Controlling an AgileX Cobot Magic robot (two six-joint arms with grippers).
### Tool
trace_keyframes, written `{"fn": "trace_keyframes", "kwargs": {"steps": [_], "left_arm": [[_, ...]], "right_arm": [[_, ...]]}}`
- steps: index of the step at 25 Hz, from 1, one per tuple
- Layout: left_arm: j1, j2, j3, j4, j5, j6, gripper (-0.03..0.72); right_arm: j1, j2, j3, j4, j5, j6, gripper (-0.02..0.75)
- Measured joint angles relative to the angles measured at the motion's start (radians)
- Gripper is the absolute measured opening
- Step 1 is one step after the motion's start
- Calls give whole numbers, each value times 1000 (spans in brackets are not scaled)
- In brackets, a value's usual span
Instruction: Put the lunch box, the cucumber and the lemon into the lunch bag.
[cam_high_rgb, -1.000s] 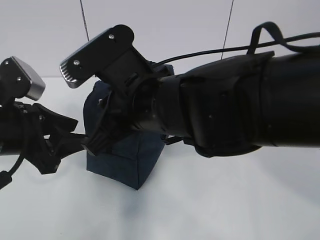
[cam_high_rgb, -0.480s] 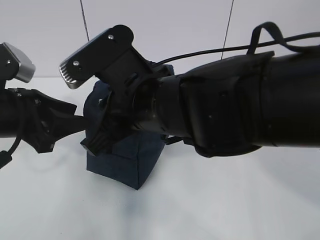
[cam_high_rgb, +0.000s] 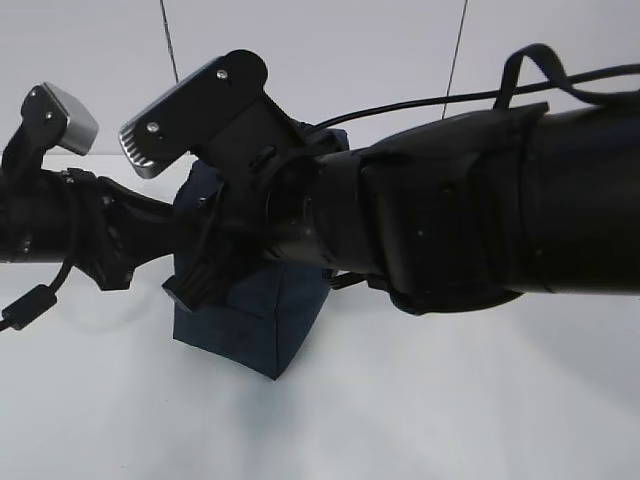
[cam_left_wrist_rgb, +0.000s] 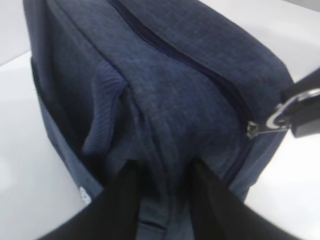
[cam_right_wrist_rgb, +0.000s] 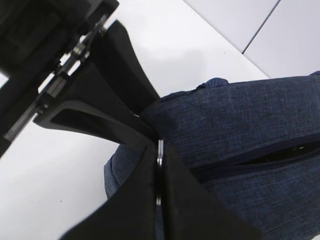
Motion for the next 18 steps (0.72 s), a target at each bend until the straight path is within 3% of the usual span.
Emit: {"fn": "trace_keyframes", "kwargs": {"steps": [7,18], "left_arm": [[0,21,0,0,34,0,12],[0,21,0,0,57,-11,-3]], "right_arm": [[0,0,0,0,-6,0,8],[0,0,-26,0,-45,-12,8]]}}
